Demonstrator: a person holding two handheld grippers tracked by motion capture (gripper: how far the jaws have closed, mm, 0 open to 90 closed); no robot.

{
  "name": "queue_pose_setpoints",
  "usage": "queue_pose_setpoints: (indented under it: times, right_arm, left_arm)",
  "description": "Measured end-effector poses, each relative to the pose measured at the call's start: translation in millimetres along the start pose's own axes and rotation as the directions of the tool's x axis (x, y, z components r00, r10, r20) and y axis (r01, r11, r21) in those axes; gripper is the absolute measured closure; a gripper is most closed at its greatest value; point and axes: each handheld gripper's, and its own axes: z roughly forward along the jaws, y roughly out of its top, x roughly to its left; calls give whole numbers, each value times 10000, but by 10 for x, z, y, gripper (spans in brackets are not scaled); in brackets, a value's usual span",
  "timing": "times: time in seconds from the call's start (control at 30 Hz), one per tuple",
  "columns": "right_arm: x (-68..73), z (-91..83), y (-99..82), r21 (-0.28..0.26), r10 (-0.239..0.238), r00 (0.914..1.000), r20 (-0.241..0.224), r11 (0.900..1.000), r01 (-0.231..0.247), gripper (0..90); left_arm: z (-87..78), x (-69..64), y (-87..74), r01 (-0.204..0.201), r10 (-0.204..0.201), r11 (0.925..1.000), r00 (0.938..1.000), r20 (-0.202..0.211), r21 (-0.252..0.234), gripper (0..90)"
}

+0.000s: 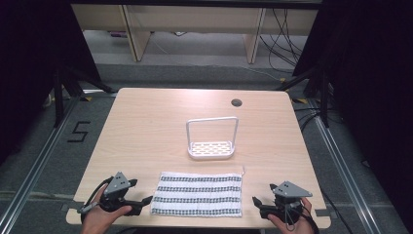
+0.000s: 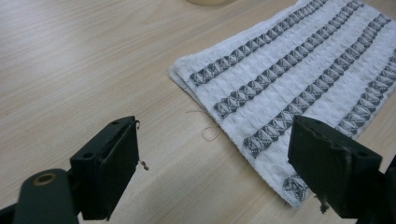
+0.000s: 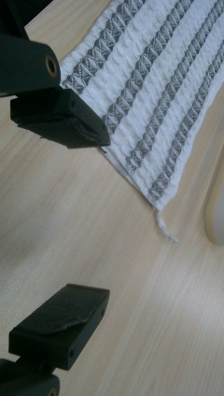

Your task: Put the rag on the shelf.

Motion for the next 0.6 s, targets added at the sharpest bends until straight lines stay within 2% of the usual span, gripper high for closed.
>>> queue_pose_setpoints:
  times: [0.07,0.1,0.17,0.23,0.27,0.3,0.33,0.37,0.4,0.43,0.5,0.53,0.57,0.6]
  right_arm:
    - [-2,-1,-4,-122,29,10000,88,9999,-28,232]
    - [-3,-8,-2,-109,-17,9999,118,9999,18,233]
    - [10,-17,3,-120,-19,9999,121,9999,21,236]
    - [35,-26,1,-113,209,9997,152,9997,-207,240]
    - [35,-18,2,-166,170,9998,33,9997,-170,241]
    - [23,-18,6,-217,-42,10000,74,9998,44,243]
    - [22,-30,9,-195,-55,9999,121,9998,58,244]
    - [32,-36,10,-191,14,9999,124,9998,-11,247]
    - [35,-35,10,-194,1,9999,106,9998,1,250]
    - [35,-35,10,-194,1,9999,106,9998,1,250]
    - [27,-30,18,-108,-162,9994,-295,9998,159,250]
    - [39,-28,19,-117,-214,9995,-228,9997,211,251]
    - [39,-28,19,-117,-214,9995,-228,9997,211,251]
    - [54,-32,17,-191,-185,9998,-61,9996,184,251]
  left_arm:
    - [19,-17,0,143,-143,9999,9999,-23,-21,159]
    - [27,-17,-5,11,-11,10000,10000,23,-31,159]
    - [25,-29,4,14,-13,10000,10000,-33,40,160]
    - [33,-40,14,-16,16,10000,10000,65,27,162]
    - [31,-55,21,-84,84,10000,10000,-12,-13,164]
    - [27,-65,32,-125,124,9999,9999,104,45,166]
    - [24,-69,44,-252,252,9997,9997,72,59,168]
    - [50,-94,43,15,-13,9995,10000,86,-301,173]
    - [30,-81,57,-254,254,9997,9996,109,-10,176]
    - [30,-81,57,-254,254,9997,9996,109,-10,178]
    - [52,-91,72,-312,315,9993,9994,141,-184,182]
    - [57,-100,91,-349,351,9994,9993,155,-80,185]
    - [57,-100,91,-349,351,9994,9993,155,-80,186]
    - [71,-126,103,-102,104,9998,9999,110,-192,186]
